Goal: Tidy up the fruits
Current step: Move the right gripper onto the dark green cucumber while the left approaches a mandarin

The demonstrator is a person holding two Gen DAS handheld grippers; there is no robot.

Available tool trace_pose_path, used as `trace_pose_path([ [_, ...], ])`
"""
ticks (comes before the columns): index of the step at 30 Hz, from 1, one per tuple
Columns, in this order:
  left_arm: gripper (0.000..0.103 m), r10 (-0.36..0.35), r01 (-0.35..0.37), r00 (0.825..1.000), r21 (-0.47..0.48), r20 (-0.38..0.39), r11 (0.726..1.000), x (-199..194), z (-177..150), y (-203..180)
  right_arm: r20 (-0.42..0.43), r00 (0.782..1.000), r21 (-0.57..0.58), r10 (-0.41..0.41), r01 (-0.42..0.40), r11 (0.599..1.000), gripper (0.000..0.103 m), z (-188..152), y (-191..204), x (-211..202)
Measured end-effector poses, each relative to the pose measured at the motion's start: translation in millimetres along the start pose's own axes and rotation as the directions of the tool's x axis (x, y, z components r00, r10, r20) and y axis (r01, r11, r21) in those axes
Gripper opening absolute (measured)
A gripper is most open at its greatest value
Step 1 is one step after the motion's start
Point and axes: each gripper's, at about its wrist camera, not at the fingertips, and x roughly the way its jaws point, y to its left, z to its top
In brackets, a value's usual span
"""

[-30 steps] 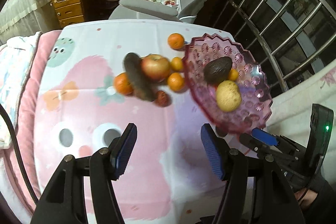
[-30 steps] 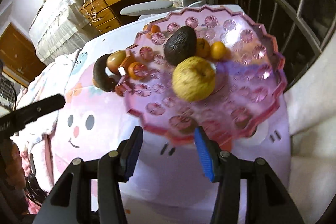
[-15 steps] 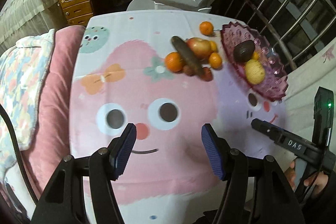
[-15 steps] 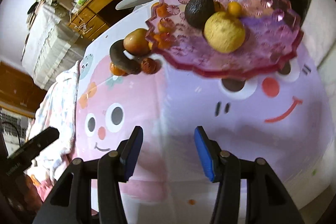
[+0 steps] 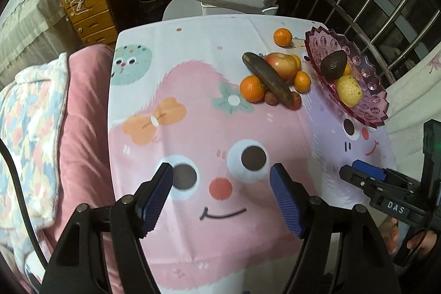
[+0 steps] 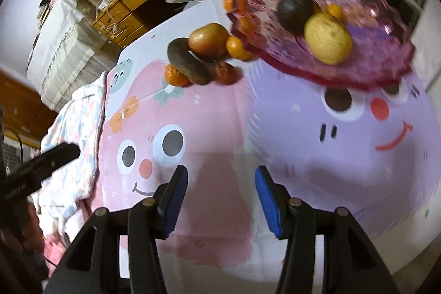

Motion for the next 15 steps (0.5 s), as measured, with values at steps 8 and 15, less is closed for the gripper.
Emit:
trace_pose_path([
  [8,0.076,-0.029,0.03,0.999,0.061,-0.022,0.998,36,44,-4,0.047,0.999,-0.15,-0.015,0.022,0.988,0.051,29,18,12],
  [15,0.076,-0.072,0.077,0.996,0.131,-0.046,0.988,82,77,-14,0.101,0.994,-0.323,-0.027,0.059,0.945,0.051,49,40,27],
])
